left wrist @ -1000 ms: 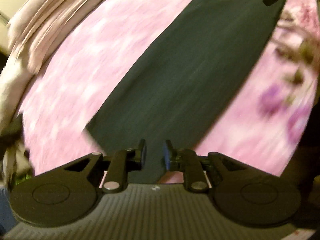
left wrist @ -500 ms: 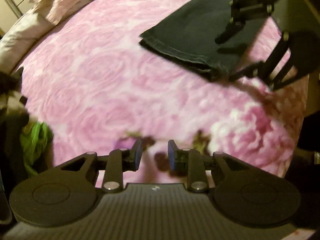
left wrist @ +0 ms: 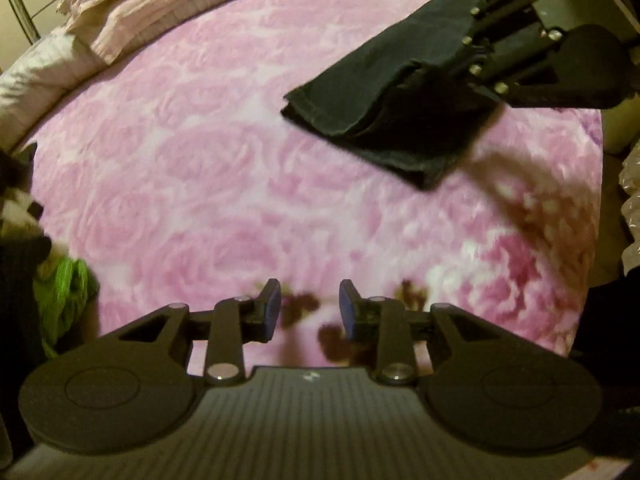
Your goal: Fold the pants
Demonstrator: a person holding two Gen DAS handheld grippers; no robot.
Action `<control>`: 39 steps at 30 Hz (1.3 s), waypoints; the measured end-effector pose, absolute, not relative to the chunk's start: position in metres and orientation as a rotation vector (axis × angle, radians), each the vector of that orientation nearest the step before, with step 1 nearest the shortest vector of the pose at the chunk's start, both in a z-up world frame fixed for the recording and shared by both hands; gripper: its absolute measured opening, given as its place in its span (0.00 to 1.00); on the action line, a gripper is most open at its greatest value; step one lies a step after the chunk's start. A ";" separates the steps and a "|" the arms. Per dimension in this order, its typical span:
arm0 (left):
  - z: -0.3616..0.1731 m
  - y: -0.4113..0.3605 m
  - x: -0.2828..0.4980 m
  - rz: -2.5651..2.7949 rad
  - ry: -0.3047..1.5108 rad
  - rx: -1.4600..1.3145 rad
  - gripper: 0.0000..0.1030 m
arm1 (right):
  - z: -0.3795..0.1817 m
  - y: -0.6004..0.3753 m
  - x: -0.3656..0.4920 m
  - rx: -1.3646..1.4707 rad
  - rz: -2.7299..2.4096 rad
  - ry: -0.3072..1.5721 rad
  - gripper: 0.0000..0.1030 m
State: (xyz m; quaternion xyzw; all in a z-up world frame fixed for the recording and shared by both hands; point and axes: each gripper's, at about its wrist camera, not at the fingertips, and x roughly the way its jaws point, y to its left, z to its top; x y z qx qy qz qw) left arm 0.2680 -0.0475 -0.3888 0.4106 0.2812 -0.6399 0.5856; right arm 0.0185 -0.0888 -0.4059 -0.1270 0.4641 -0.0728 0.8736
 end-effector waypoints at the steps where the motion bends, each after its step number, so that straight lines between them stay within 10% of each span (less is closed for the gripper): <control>1: -0.389 -0.050 0.267 -1.497 0.655 0.955 0.27 | -0.405 -0.089 0.022 -0.252 -0.166 0.954 0.00; 20: -0.399 -0.054 0.257 -1.526 0.655 1.026 0.34 | -0.454 -0.046 0.008 -0.508 -0.040 0.983 0.16; 22: -0.400 -0.056 0.258 -1.528 0.659 1.027 0.34 | -0.449 -0.047 0.006 -0.475 -0.035 0.968 0.47; 24: -0.400 -0.058 0.257 -1.530 0.654 1.030 0.34 | -0.447 -0.041 0.002 -0.490 -0.023 0.952 0.53; 31: -0.401 -0.064 0.256 -1.540 0.643 1.050 0.34 | -0.466 -0.037 0.025 -0.542 -0.061 0.929 0.51; 34: -0.395 -0.067 0.256 -1.539 0.627 1.065 0.34 | -0.461 -0.047 0.033 -0.503 -0.066 0.952 0.12; 39: -0.378 -0.085 0.254 -1.531 0.597 1.068 0.34 | -0.405 -0.076 0.025 -0.330 -0.085 0.871 0.11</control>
